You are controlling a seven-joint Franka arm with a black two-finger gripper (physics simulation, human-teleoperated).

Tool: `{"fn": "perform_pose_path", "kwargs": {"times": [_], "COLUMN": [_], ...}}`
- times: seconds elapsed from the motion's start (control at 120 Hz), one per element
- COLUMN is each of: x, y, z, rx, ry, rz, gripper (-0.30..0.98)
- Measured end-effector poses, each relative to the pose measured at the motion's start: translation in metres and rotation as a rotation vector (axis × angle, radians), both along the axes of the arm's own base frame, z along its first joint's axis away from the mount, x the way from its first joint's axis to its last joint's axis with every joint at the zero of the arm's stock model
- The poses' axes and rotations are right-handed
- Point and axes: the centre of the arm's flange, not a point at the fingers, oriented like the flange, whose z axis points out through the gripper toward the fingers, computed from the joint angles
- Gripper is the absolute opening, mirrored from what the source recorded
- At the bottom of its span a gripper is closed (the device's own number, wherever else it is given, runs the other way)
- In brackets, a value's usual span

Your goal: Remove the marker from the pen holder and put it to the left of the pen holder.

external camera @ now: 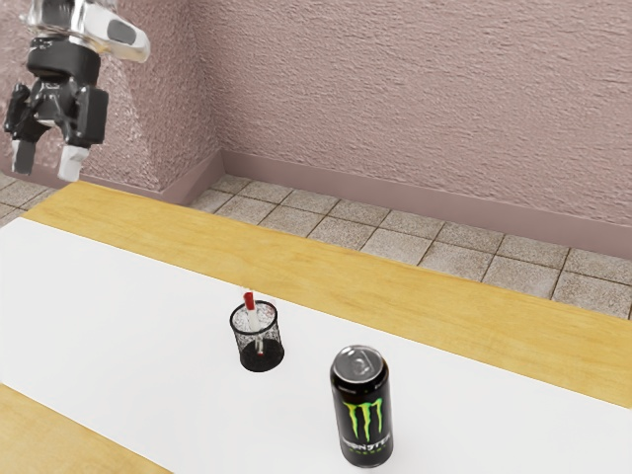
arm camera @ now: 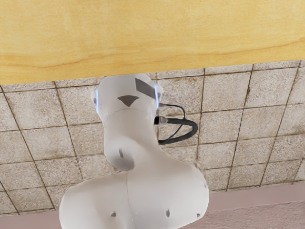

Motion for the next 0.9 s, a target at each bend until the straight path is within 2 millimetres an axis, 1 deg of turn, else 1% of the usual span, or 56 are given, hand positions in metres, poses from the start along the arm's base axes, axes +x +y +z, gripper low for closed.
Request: {"fn": "perform_pose_path", "kwargs": {"times": [0.025, 0.058, 0.1, 0.158, 0.183, 0.2, 0.258, 0.3, 0.342, 0.375, 0.4, 0.458, 0.525, 0.583, 0.683, 0.767, 0.833, 0.9], "x": [0.015, 0.032, 0.048, 0.062, 0.066, 0.068, 0.041, 0.039, 0.038, 0.041, 0.046, 0.066, 0.086, 0.094, 0.093, 0.099, 0.102, 0.099], "y": [0.0, -0.001, 0.0, 0.002, 0.004, 0.006, 0.01, 0.003, 0.002, -0.006, -0.02, -0.046, -0.069, -0.082, -0.092, -0.103, -0.112, -0.115], "z": [-0.02, -0.036, -0.048, -0.057, -0.067, -0.076, -0.109, -0.133, -0.177, -0.205, -0.217, -0.245, -0.259, -0.265, -0.279, -0.289, -0.3, -0.312], "rx": [-0.006, -0.012, -0.016, -0.002, 0.016, 0.026, 0.08, 0.085, 0.065, 0.047, 0.035, 0.017, 0.0, -0.014, -0.028, -0.04, -0.053, -0.057], "ry": [-0.033, -0.092, -0.165, -0.242, -0.265, -0.275, -0.341, -0.39, -0.413, -0.448, -0.487, -0.577, -0.683, -0.756, -0.821, -0.866, -0.883, -0.883], "rz": [0.005, 0.011, 0.019, 0.03, 0.035, 0.039, 0.066, 0.055, 0.05, 0.03, 0.003, -0.044, -0.079, -0.097, -0.106, -0.117, -0.12, -0.12], "gripper": [0.69, 0.69, 0.69, 0.69, 0.69, 0.69, 0.69, 0.69, 0.69, 0.69, 0.69, 0.69, 0.69, 0.69, 0.69, 0.69, 0.68, 0.68]}}
